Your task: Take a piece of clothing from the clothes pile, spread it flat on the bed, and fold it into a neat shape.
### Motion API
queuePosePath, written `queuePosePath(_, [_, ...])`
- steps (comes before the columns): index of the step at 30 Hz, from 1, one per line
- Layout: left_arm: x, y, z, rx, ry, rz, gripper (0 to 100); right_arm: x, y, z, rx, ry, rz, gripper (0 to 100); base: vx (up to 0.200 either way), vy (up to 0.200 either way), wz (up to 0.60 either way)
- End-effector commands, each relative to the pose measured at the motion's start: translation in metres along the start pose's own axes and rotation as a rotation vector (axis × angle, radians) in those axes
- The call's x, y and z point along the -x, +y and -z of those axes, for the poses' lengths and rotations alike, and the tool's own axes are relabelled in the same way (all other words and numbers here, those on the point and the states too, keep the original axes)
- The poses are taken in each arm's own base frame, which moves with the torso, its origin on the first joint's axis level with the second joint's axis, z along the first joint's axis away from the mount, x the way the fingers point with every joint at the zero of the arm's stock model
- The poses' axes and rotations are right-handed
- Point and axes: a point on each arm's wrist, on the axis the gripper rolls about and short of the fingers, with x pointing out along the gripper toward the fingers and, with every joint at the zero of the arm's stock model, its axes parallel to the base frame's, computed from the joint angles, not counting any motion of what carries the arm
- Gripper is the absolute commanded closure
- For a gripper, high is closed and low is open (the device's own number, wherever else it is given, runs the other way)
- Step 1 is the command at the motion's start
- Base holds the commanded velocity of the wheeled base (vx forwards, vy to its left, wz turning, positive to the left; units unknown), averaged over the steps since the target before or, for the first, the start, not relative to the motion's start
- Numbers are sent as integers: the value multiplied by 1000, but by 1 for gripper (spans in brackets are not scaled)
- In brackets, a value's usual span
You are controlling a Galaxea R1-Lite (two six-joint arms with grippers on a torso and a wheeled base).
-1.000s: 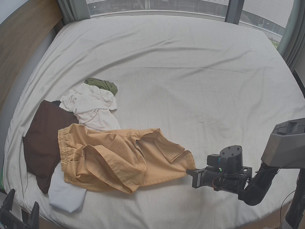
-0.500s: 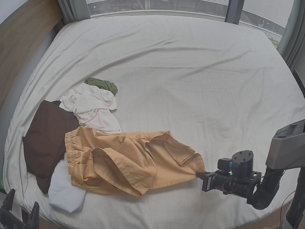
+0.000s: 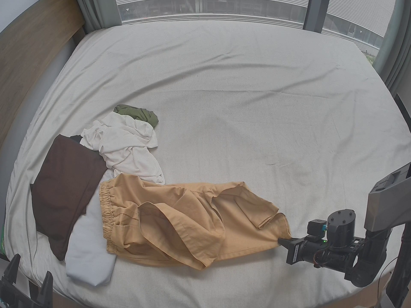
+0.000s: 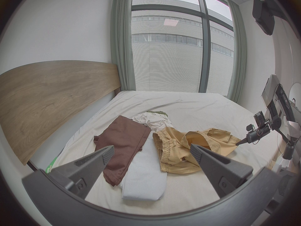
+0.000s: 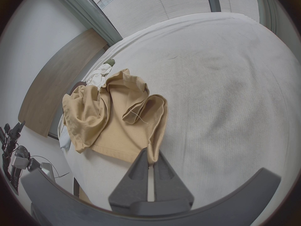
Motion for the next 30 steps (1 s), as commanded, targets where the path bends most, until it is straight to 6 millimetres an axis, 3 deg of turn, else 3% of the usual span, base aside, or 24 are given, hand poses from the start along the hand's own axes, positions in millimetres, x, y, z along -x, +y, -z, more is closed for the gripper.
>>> queuePosePath(1, [0,0,5,0,1,-1,0,5,-5,5,-9,24,20,100,0,0,0])
queuePosePath(15, [0,0,5,0,1,-1,0,19,-21,8,-41,32,76,100,0,0,0])
queuePosePath(30, [0,0,5,0,1,-1,0,29,-21,4,-32,43,98,100,0,0,0])
